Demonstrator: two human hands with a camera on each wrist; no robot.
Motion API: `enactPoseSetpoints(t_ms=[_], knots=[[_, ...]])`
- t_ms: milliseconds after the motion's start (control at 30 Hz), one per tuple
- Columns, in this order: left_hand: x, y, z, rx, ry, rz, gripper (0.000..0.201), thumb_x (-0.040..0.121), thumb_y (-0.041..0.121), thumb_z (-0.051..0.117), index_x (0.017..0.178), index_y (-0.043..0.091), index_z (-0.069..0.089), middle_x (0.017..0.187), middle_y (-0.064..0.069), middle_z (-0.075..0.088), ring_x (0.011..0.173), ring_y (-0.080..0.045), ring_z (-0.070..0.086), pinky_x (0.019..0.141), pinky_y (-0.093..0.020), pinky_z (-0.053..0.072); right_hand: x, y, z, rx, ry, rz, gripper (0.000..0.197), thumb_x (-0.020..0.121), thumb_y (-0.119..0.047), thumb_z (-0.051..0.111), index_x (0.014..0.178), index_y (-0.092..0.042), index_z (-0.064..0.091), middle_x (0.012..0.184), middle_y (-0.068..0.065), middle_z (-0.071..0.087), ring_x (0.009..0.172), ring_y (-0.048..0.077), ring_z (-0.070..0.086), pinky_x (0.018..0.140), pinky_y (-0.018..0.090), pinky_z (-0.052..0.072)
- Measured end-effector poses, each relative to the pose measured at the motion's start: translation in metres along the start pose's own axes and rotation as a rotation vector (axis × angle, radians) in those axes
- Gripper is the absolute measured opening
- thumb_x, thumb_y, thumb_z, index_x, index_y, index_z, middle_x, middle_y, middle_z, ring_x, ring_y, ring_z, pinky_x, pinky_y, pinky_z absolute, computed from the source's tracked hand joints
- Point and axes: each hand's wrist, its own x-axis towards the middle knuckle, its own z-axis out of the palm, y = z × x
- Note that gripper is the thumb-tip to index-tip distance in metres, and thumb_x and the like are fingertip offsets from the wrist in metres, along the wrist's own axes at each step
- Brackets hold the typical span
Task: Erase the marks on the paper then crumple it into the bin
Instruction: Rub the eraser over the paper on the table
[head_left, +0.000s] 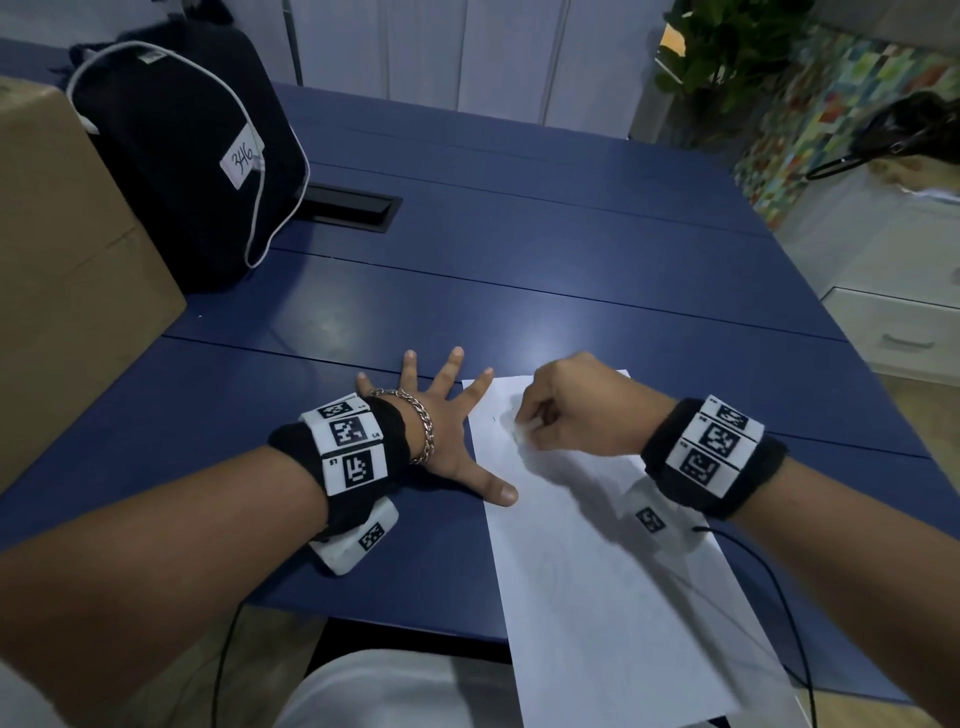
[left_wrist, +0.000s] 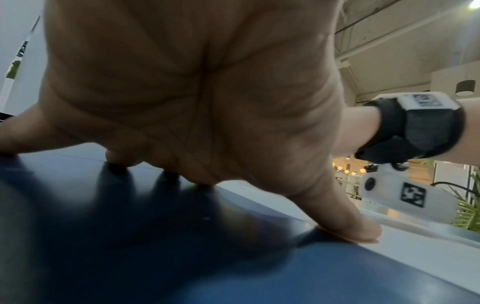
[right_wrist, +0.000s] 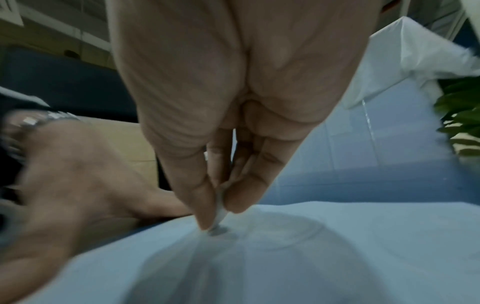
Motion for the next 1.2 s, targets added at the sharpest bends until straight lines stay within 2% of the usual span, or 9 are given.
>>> enactPoseSetpoints(t_ms=[200,300,367,500,567,667,733,900,1200], knots=[[0.002,0.000,0.000,0.010,0.004,0.003,0.158,0.036,0.112,0.056,0.148,0.057,-0.040,0.153,0.016,-0.057,0.150,-0.049,-0.040,0.107,-0.092,-0.002,-0.011,0.013,-0.004,0.019,0.052,0.057,0.011,0.082,-0.016,0.075,0.090,-0.020,0.082,0.082,-0.012,0.072,0.075,0.006,0.064,0.070,0.021,0.050],[0.000,0.000,0.000,0.013,0.002,0.003,0.158,0.035,0.112,0.056,0.148,0.057,-0.040,0.154,0.016,-0.057,0.150,-0.049,-0.039,0.108,-0.092,0.000,-0.026,0.010,-0.008,0.024,-0.044,0.056,0.014,0.083,-0.021,0.076,0.095,-0.024,0.082,0.087,-0.014,0.074,0.078,0.001,0.066,0.074,0.020,0.054],[0.000,0.000,0.000,0.009,0.001,0.006,0.158,0.035,0.113,0.055,0.147,0.057,-0.041,0.154,0.017,-0.057,0.150,-0.049,-0.039,0.108,-0.092,-0.001,-0.039,0.021,-0.017,0.042,0.017,0.118,0.013,0.083,-0.020,0.077,0.095,-0.024,0.082,0.085,-0.013,0.076,0.077,0.001,0.067,0.075,0.021,0.056],[-0.007,-0.001,0.001,0.049,0.013,0.002,0.158,0.043,0.113,0.051,0.154,0.045,-0.039,0.160,0.014,-0.051,0.153,-0.046,-0.035,0.112,-0.088,-0.004,-0.073,0.036,-0.015,-0.001,0.027,0.210,0.012,0.086,-0.017,0.069,0.090,-0.025,0.078,0.080,-0.011,0.074,0.075,0.007,0.068,0.070,0.026,0.057],[-0.016,0.003,0.004,0.166,0.036,0.014,0.159,0.051,0.111,0.049,0.164,0.029,-0.027,0.170,0.007,-0.038,0.158,-0.042,-0.028,0.119,-0.080,-0.006,-0.086,0.040,-0.007,-0.020,0.033,0.223,0.013,0.087,-0.016,0.065,0.089,-0.025,0.075,0.079,-0.011,0.072,0.074,0.008,0.066,0.070,0.028,0.057],[-0.033,0.017,-0.005,0.351,0.105,0.067,0.136,0.069,0.105,0.044,0.169,0.015,0.021,0.179,-0.006,-0.008,0.162,-0.039,-0.013,0.126,-0.070,0.000,-0.095,0.048,-0.006,0.022,-0.002,0.253,0.015,0.084,-0.017,0.070,0.091,-0.029,0.075,0.082,-0.015,0.071,0.076,0.002,0.065,0.068,0.019,0.053],[-0.032,0.024,-0.020,0.316,0.164,0.141,0.116,0.076,0.098,0.049,0.164,0.024,0.035,0.179,-0.005,-0.002,0.163,-0.039,-0.006,0.127,-0.069,0.007,-0.094,0.051,-0.010,0.011,-0.063,0.248,0.019,0.081,-0.018,0.072,0.094,-0.032,0.077,0.085,-0.017,0.072,0.078,0.000,0.065,0.069,0.017,0.053],[0.006,0.014,-0.031,0.122,0.093,0.229,0.120,0.068,0.093,0.069,0.157,0.069,-0.008,0.171,0.001,-0.036,0.160,-0.047,-0.018,0.121,-0.077,0.002,-0.068,0.038,-0.025,0.027,-0.054,0.190,0.023,0.084,-0.022,0.076,0.105,-0.030,0.079,0.090,-0.015,0.073,0.084,0.003,0.066,0.078,0.024,0.057],[0.037,0.000,-0.024,0.102,0.098,0.341,0.113,0.061,0.096,0.070,0.136,0.085,-0.014,0.166,0.003,-0.044,0.152,-0.041,-0.040,0.114,-0.077,-0.024,-0.019,0.018,-0.006,0.100,0.144,0.112,0.012,0.084,-0.023,0.079,0.096,-0.021,0.082,0.085,-0.008,0.075,0.075,0.008,0.063,0.064,0.017,0.044]])
